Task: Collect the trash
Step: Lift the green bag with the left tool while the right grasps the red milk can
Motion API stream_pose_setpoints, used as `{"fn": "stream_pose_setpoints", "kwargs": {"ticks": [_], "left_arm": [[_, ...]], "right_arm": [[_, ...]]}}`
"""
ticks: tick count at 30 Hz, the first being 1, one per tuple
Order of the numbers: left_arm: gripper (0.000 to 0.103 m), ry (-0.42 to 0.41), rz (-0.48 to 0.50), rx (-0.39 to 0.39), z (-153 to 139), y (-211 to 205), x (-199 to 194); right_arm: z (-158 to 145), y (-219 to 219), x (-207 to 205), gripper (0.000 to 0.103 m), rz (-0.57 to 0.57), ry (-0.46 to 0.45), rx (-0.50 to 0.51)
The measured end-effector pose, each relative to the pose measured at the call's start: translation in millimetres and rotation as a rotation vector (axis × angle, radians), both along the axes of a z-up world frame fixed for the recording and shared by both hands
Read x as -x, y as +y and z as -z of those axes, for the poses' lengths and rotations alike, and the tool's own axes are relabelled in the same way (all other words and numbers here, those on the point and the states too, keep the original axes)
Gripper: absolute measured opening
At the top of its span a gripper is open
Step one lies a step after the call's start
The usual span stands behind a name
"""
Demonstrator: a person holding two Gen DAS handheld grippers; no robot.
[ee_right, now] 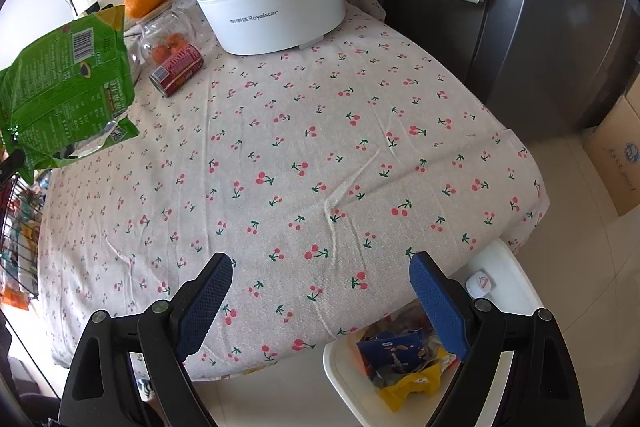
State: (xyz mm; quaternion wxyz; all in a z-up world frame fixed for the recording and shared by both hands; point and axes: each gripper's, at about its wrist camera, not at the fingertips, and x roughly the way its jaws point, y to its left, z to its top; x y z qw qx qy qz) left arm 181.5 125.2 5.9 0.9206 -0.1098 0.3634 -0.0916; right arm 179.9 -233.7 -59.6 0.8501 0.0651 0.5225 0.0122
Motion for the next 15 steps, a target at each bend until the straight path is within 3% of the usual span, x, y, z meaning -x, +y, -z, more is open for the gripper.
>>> {"fn": "stream_pose_setpoints", "kwargs": {"ticks": [10, 15], "left_arm": [[0.005, -0.052, -0.111, -0.105, -1, 49, 13], [0.005, -0.048, -0.154, -0.052, -2, 76, 13]], "right_arm": [[2, 45, -36, 0.092, -0.054, -0.012, 0.032], [2, 95, -85, 0.092, -0.097, -0.069, 0.006]]}}
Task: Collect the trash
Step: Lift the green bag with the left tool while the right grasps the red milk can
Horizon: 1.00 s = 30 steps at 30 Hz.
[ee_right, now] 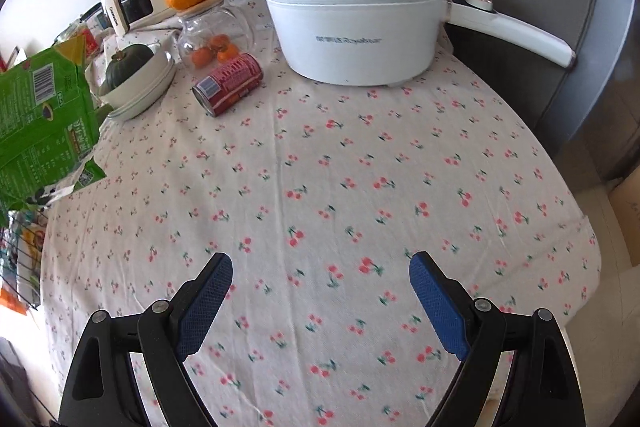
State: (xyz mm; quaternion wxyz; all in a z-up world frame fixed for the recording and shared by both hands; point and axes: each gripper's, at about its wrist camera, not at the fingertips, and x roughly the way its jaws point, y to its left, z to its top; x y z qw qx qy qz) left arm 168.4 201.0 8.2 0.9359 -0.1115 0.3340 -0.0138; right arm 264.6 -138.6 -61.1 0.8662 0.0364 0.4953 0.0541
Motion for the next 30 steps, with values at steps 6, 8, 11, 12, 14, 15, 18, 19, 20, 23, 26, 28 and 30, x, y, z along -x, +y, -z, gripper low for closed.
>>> {"fn": "stream_pose_setpoints", "kwargs": {"ticks": [6, 8, 11, 12, 14, 15, 18, 19, 20, 23, 26, 28, 30], "left_arm": [[0.005, 0.001, -0.019, -0.053, 4, 16, -1], [0.005, 0.005, -0.032, -0.064, 6, 24, -1], [0.005, 0.015, -0.052, -0.069, 9, 37, 0], [0.005, 0.019, -0.059, -0.069, 10, 41, -1], [0.005, 0.026, -0.074, -0.063, 12, 49, -1], [0.005, 0.031, -0.08, -0.06, 13, 52, -2], [0.005, 0.044, -0.092, -0.059, 17, 57, -2], [0.005, 0.048, -0.095, -0.06, 17, 58, -2], [0.005, 0.05, -0.097, -0.061, 18, 58, -2], [0.005, 0.053, -0.095, -0.062, 18, 57, -2], [0.005, 0.052, -0.085, -0.063, 16, 53, -1], [0.005, 0.049, -0.076, -0.063, 15, 48, 0], [0.005, 0.046, -0.069, -0.065, 13, 44, 1]], "right_arm": [[14, 66, -77, 0.092, 0.043, -0.015, -0.141], [16, 88, -100, 0.092, 0.054, -0.034, -0.142], [21, 112, -133, 0.092, 0.09, -0.069, -0.135], [24, 117, -143, 0.092, 0.106, -0.078, -0.135], [30, 126, -160, 0.092, 0.132, -0.086, -0.117], [34, 130, -167, 0.092, 0.139, -0.087, -0.105], [46, 136, -188, 0.089, 0.168, -0.08, -0.08], [50, 135, -192, 0.087, 0.177, -0.075, -0.08], [53, 135, -197, 0.083, 0.185, -0.066, -0.079], [63, 135, -204, 0.065, 0.18, -0.032, -0.074], [64, 134, -200, 0.059, 0.156, -0.028, -0.073], [64, 132, -191, 0.058, 0.135, -0.022, -0.057], [62, 126, -179, 0.058, 0.119, -0.017, -0.06]]}}
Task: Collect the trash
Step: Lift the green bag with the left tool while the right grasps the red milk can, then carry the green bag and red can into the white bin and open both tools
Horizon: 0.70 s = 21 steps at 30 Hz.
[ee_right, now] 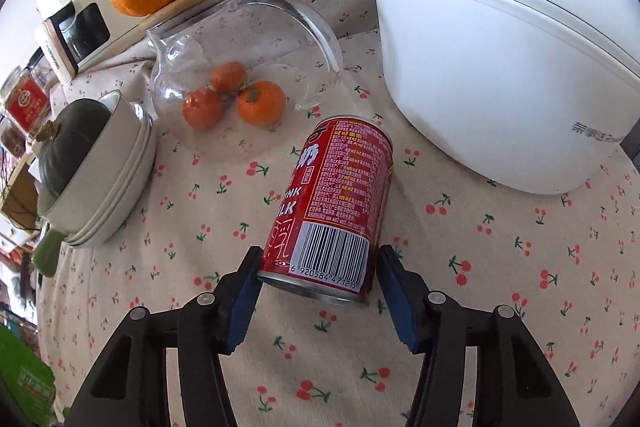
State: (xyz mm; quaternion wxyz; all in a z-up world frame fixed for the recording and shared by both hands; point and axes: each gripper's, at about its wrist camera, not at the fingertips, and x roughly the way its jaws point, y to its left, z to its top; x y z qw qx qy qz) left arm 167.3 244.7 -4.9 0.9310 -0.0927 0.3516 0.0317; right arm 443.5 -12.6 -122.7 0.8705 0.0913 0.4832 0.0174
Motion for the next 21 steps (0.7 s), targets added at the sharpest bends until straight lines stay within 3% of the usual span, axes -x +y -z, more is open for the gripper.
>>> {"fn": "stream_pose_setpoints", "kwargs": {"ticks": [11, 18, 21], "left_arm": [[0.005, -0.003, 0.057, 0.035, -4, -27, 6], [0.005, 0.023, 0.14, 0.055, -3, -67, 10], [0.005, 0.03, 0.195, 0.03, -3, -91, 12]], "right_arm": [[-44, -50, 97, 0.055, -0.108, -0.012, 0.004], [-58, -101, 162, 0.055, -0.113, 0.001, -0.008], [-65, -126, 188, 0.055, -0.103, 0.008, -0.03]]}}
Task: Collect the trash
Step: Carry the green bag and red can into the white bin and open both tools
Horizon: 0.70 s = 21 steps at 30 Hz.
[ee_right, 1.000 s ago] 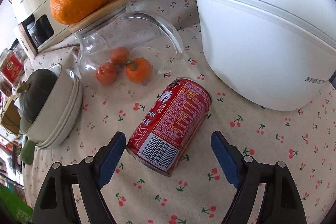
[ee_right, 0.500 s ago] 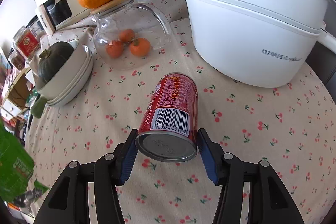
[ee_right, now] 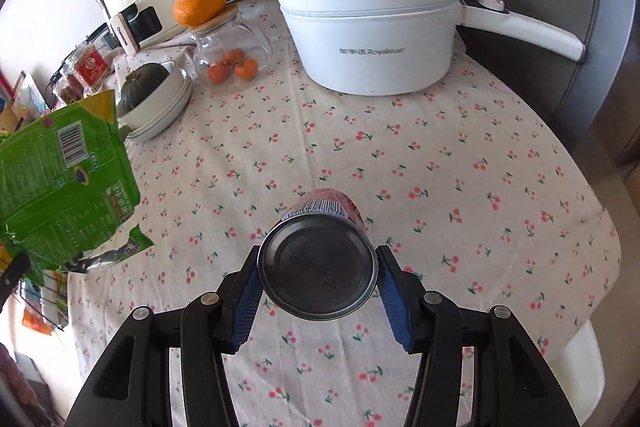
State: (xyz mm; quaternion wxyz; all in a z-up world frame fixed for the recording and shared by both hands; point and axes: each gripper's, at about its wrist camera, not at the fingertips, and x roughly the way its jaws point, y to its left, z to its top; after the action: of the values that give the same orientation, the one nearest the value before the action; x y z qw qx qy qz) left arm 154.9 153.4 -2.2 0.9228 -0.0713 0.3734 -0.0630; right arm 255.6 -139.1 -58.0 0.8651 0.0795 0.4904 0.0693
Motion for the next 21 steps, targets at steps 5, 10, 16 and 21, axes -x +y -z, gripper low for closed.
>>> {"fn": "stream_pose_setpoints", "kwargs": {"ticks": [5, 10, 16, 21], "left_arm": [[0.005, 0.017, 0.098, -0.026, 2, -42, 7], [0.005, 0.057, 0.194, -0.014, 8, -90, 14], [0.005, 0.085, 0.284, -0.01, 13, -149, 23], [0.005, 0.121, 0.366, -0.012, 23, -197, 32]], "right_arm": [[-15, -42, 41, 0.055, 0.015, -0.007, 0.0], [-31, -90, 78, 0.055, 0.059, -0.024, 0.004], [-38, -155, 124, 0.055, 0.14, -0.056, -0.032], [-36, -205, 153, 0.055, 0.199, -0.038, -0.072]]}}
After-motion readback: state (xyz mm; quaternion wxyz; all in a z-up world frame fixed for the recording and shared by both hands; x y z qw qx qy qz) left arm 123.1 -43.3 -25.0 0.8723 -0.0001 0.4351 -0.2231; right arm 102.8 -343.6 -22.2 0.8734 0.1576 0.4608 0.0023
